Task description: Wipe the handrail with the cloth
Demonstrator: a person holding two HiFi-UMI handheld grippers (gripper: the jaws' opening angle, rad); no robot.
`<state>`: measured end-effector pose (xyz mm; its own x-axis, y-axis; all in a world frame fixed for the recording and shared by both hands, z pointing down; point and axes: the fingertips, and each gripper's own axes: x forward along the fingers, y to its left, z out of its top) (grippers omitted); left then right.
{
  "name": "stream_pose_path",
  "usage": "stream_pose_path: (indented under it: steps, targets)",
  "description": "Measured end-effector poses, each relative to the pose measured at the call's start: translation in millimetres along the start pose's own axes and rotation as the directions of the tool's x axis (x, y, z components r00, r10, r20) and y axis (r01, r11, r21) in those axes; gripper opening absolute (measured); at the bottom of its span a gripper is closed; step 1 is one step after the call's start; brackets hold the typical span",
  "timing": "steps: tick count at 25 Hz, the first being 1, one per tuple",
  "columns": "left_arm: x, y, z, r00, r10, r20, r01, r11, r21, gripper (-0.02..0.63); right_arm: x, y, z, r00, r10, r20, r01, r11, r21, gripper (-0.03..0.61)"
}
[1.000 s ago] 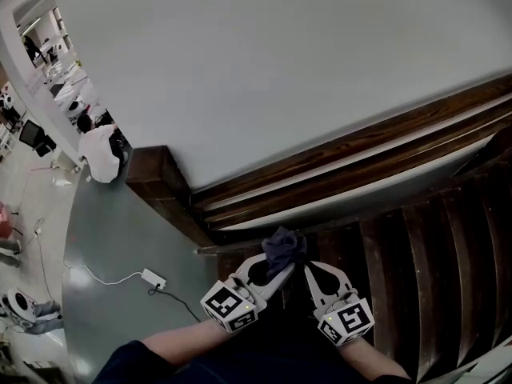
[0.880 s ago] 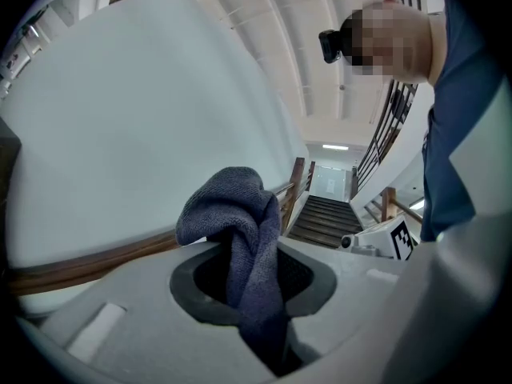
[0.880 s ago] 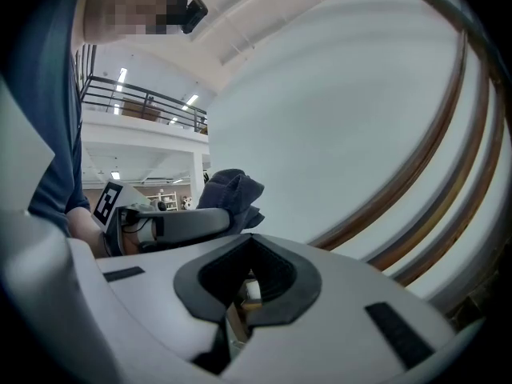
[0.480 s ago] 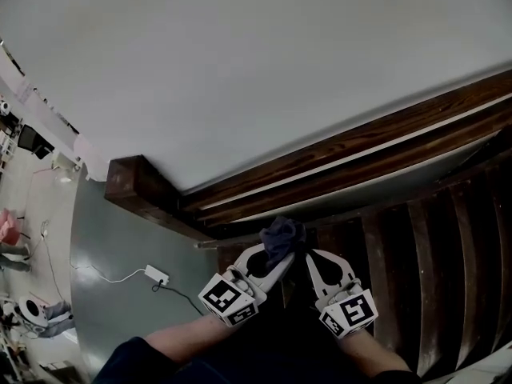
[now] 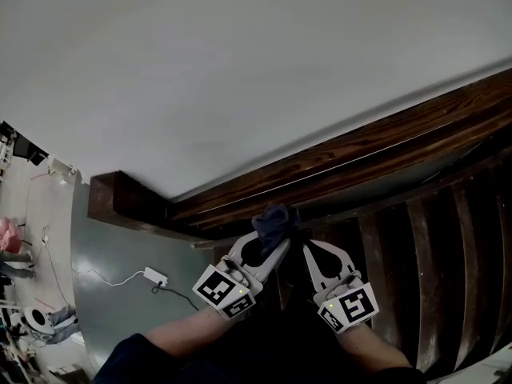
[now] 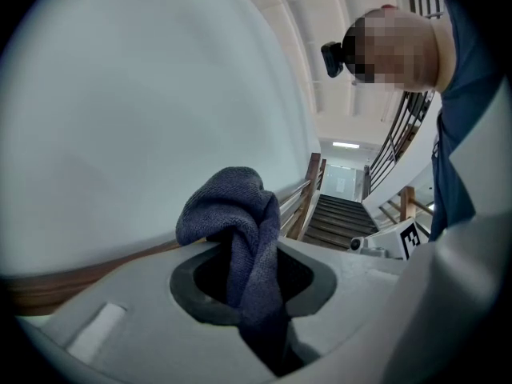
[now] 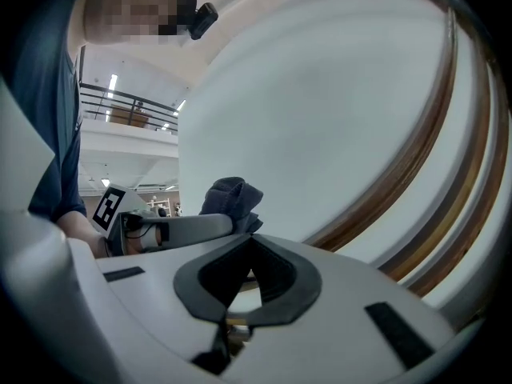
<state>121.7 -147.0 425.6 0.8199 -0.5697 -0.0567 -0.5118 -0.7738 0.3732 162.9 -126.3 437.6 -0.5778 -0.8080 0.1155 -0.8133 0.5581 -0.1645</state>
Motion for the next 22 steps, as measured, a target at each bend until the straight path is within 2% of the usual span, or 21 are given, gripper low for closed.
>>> stream_pose_path:
  steps: [13,18,22]
  targets:
    - [64.8,46.3,2.7,1.000,0.029,0.010,-0.029,1.000,0.001,0.083,41.2,-65.0,5.7,1.000,0.007,0.012,-0.007,1.000,0.009,0.008]
    - [91.8,69.0,9.0,0.999,0.042,0.004,-0.042,0.999,-0.003,0.083,53.3,-81.7,5.8,1.000,-0.009,0.017,0.009,1.000,0.013,0.008]
    - [120.6,75.6,16.6,1.000,0.020,0.005,-0.020,1.000,-0.001,0.083,59.7,-101.5,13.9,0.999,-0.039,0.036,0.038,0.999,0.012,0.008]
